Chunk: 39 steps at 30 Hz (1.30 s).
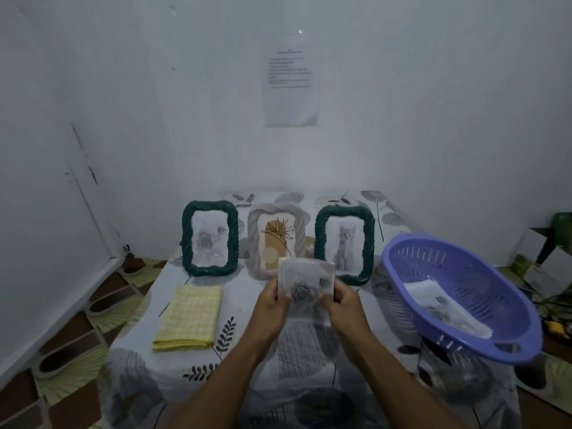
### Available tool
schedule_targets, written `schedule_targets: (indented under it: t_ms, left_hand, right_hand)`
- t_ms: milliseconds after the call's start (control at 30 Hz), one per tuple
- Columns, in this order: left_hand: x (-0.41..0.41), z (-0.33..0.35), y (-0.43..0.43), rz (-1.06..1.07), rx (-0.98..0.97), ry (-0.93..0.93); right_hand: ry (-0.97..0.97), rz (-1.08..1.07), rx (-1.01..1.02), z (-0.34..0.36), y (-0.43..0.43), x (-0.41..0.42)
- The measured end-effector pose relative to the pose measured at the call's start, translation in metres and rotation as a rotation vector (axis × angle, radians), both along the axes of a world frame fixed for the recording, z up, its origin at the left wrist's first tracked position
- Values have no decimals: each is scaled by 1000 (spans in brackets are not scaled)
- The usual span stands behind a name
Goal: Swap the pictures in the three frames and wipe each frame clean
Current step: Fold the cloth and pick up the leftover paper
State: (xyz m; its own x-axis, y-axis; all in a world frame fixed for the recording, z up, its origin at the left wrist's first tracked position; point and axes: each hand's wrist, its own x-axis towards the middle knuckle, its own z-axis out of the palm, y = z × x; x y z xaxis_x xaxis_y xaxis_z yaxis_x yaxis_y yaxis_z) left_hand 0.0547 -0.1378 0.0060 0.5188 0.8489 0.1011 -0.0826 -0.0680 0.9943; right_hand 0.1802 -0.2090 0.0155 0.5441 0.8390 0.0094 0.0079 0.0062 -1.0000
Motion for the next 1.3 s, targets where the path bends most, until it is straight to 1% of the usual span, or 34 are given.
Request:
schedule_targets:
  t_ms: [167, 267, 433, 600, 667, 800, 833, 900, 1000, 1067, 1133, 1167, 1233, 1300]
  left_hand:
    - [9, 0, -7, 46, 114, 52]
    - [11, -1, -10, 68, 128, 53]
    - [10, -7, 1, 124, 243, 184]
    - [13, -8, 0, 157, 275, 220]
    - [14, 0, 0, 165, 308, 223]
    - [38, 45, -6, 135, 430, 168]
    - [49, 57, -9, 144, 436, 169]
    - [76, 76, -17, 129, 431, 164]
    - [120, 88, -36, 40, 408, 182]
    - [148, 81, -46, -1, 444, 288]
    - [168, 66, -52, -29, 521, 423]
    - [175, 58, -54, -47, 515, 459]
    - [184, 43, -56, -71, 452, 471]
    - [188, 33, -55, -72, 435, 463]
  right_hand:
    - [-25, -33, -29, -7, 8, -4]
    - [-49, -58, -50, -12, 9, -5]
    - [-74, -132, -34, -9, 9, -4]
    - [-157, -141, -65, -10, 2, -3]
    - [-226, -149, -57, 2, -3, 1]
    - [-411, -194, 9, 52, -17, 36]
    - [-436, -222, 8, 65, -23, 49]
    - [-429, -278, -16, 84, -38, 81]
    - [-371, -310, -139, 95, -66, 136]
    - [-360, -327, -231, 88, -83, 171]
    - [-455, -347, -371, 78, -94, 198]
    - [-522, -341, -455, 73, -97, 206]
    - [-642, -278, -614, 66, -99, 218]
    - [-734, -198, -733, 58, -96, 226]
